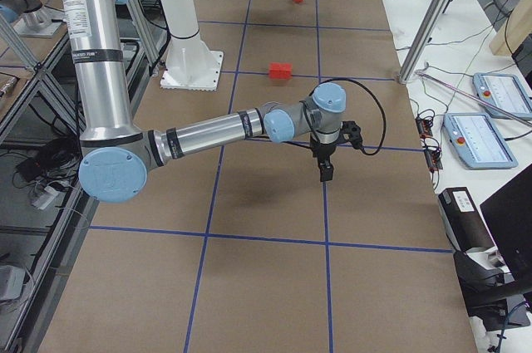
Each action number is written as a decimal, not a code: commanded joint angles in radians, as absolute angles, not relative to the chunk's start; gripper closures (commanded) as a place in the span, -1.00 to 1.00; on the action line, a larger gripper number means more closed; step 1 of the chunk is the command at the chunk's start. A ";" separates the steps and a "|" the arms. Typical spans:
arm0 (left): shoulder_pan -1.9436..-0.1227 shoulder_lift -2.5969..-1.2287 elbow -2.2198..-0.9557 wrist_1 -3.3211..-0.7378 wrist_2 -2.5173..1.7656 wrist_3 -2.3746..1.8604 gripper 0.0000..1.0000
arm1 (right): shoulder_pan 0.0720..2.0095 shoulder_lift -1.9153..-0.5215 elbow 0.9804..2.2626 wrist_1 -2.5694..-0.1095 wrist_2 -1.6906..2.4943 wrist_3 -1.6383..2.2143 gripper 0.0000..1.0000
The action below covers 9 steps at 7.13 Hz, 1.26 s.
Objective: Form red blocks into L shape at center
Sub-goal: 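Move the left gripper to the red cube at the table's far-left edge, then grasp the edge red cube with the left gripper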
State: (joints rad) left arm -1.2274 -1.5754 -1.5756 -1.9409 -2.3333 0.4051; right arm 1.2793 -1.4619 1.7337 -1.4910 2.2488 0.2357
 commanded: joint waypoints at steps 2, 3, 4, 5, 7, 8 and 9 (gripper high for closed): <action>-1.213 -1.559 -1.460 -2.212 -2.339 0.234 -0.99 | 1.279 -1.460 1.736 -1.491 2.249 0.236 -1.00; -1.166 -1.554 -1.456 -2.261 -2.324 0.183 -0.98 | 1.278 -1.459 1.736 -1.491 2.249 0.236 -1.00; -1.135 -1.554 -1.457 -2.278 -2.310 0.158 -0.98 | 1.279 -1.459 1.736 -1.491 2.249 0.236 -1.00; -1.123 -1.554 -1.456 -2.279 -2.303 0.161 -0.98 | 1.278 -1.456 1.735 -1.491 2.249 0.236 -1.00; -1.118 -1.557 -1.459 -2.279 -2.280 0.179 -0.96 | 1.278 -1.451 1.735 -1.491 2.249 0.236 -1.00; -1.112 -1.559 -1.459 -2.281 -2.267 0.216 -0.96 | 1.278 -1.451 1.735 -1.491 2.249 0.236 -1.00; -1.103 -1.557 -1.459 -2.283 -2.241 0.265 -0.96 | 1.278 -1.451 1.733 -1.491 2.249 0.238 -1.00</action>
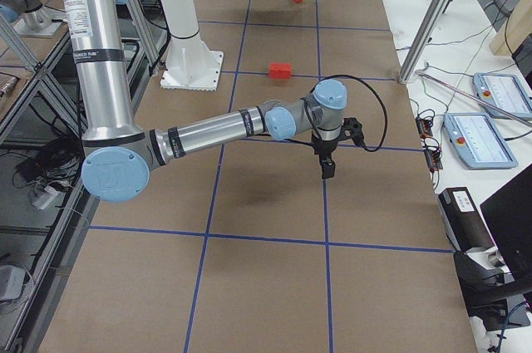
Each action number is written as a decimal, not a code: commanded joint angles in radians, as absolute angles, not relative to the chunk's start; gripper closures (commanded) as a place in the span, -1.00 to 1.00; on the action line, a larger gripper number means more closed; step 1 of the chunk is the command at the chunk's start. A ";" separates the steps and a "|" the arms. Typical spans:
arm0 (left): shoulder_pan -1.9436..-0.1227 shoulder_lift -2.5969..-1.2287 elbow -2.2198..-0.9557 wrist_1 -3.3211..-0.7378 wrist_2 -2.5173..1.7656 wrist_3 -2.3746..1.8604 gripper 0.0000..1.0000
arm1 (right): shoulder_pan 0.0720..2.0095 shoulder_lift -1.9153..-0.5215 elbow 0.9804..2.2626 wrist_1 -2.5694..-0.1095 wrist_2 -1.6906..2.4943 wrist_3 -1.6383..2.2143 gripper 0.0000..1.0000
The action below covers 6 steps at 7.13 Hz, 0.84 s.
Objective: Form red blocks into L shape at center
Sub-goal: 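Grasp the edge red cube with the left gripper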
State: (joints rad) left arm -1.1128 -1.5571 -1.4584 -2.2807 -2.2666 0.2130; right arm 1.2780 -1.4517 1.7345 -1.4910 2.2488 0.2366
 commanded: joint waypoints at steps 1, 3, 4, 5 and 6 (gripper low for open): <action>-1.095 -1.555 -1.454 -2.281 -2.218 0.315 -0.96 | 1.278 -1.450 1.733 -1.491 2.249 0.238 -1.00; -1.094 -1.545 -1.447 -2.281 -2.218 0.351 -0.96 | 1.278 -1.450 1.733 -1.491 2.249 0.238 -1.00; -1.088 -1.539 -1.447 -2.280 -2.218 0.353 -0.90 | 1.278 -1.450 1.733 -1.491 2.249 0.238 -1.00; -1.088 -1.531 -1.448 -2.278 -2.224 0.353 -0.72 | 1.278 -1.450 1.733 -1.491 2.249 0.238 -1.00; -1.086 -1.529 -1.448 -2.276 -2.226 0.353 -0.34 | 1.278 -1.450 1.735 -1.491 2.249 0.238 -1.00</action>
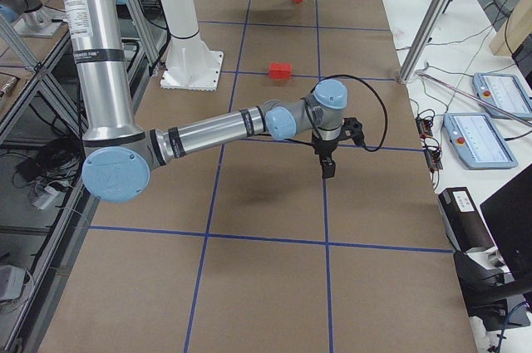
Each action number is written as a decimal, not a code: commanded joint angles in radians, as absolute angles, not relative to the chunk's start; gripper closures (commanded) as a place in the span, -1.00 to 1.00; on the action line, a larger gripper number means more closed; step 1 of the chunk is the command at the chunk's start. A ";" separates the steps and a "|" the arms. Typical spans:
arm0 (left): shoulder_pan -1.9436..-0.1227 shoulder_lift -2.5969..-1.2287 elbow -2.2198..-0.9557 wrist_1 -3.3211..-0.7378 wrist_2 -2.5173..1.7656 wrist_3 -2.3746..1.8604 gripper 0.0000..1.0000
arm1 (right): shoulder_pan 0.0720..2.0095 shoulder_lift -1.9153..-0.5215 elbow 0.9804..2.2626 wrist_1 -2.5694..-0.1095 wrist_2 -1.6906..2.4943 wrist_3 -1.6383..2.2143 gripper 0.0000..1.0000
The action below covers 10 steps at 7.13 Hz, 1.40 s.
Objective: Form red blocks into L shape at center
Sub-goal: 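Grasp the edge red cube with the left gripper, then lift and carry the red cube with the left gripper toward the center cubes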
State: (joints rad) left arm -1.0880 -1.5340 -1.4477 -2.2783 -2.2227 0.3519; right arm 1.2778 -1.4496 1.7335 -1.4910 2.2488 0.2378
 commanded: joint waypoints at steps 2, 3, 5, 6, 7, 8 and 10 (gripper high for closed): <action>-1.088 -1.529 -1.450 -2.272 -2.236 0.350 0.31 | 1.278 -1.450 1.735 -1.491 2.250 0.238 -1.00; -1.088 -1.537 -1.456 -2.248 -2.273 0.342 0.43 | 1.278 -1.450 1.735 -1.491 2.250 0.238 -1.00; -1.089 -1.613 -1.579 -2.002 -2.329 0.341 1.00 | 1.278 -1.450 1.733 -1.491 2.250 0.238 -1.00; -1.089 -1.661 -1.659 -1.876 -2.329 0.345 1.00 | 1.278 -1.451 1.733 -1.491 2.250 0.238 -1.00; -1.072 -1.698 -1.722 -1.843 -2.327 0.344 1.00 | 1.278 -1.453 1.733 -1.491 2.250 0.239 -1.00; -1.028 -1.753 -1.748 -1.838 -2.318 0.338 1.00 | 1.278 -1.454 1.733 -1.493 2.250 0.239 -1.00; -1.026 -1.877 -1.750 -1.839 -2.321 0.312 1.00 | 1.279 -1.457 1.730 -1.493 2.249 0.239 -1.00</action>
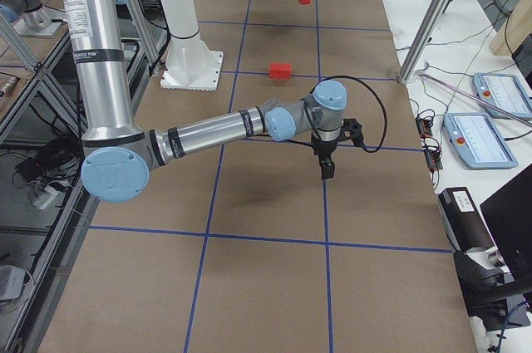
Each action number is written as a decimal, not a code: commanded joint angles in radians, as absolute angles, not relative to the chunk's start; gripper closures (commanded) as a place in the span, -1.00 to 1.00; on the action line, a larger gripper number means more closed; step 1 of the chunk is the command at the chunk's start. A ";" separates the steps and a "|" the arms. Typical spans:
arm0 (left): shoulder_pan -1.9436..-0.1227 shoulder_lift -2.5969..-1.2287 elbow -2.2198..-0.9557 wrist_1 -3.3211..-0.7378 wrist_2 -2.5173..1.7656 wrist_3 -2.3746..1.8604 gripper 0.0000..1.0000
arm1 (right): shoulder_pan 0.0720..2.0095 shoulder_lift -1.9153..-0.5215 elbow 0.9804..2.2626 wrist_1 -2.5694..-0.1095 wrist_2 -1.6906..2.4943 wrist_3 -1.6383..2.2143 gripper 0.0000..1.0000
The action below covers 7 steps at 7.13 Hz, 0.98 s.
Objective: Form red blocks into L shape at center
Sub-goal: 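Lift and carry the red cube with the left gripper toward the center cubes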
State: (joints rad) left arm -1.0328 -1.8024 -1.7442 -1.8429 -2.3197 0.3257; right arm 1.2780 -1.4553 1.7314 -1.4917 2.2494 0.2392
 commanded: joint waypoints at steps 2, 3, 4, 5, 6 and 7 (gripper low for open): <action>-0.961 -1.961 -1.740 -1.842 -2.301 0.250 1.00 | 1.299 -1.477 1.730 -1.493 2.247 0.236 -1.00; -0.886 -1.982 -1.749 -1.844 -2.172 0.252 1.00 | 1.314 -1.491 1.730 -1.493 2.250 0.236 -1.00; -0.799 -2.023 -1.746 -1.838 -2.110 0.253 1.00 | 1.322 -1.496 1.730 -1.493 2.249 0.236 -1.00; -0.719 -2.043 -1.741 -1.838 -2.100 0.259 1.00 | 1.330 -1.499 1.727 -1.496 2.249 0.236 -1.00; -0.689 -2.072 -1.718 -1.838 -2.099 0.259 1.00 | 1.331 -1.506 1.726 -1.496 2.249 0.236 -1.00; -0.654 -2.098 -1.689 -1.839 -2.073 0.262 1.00 | 1.338 -1.512 1.726 -1.496 2.250 0.238 -1.00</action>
State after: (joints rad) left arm -0.7033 -2.0649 -1.7189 -1.8382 -2.0977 0.2594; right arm 1.3309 -1.5044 1.7268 -1.4952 2.2491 0.2366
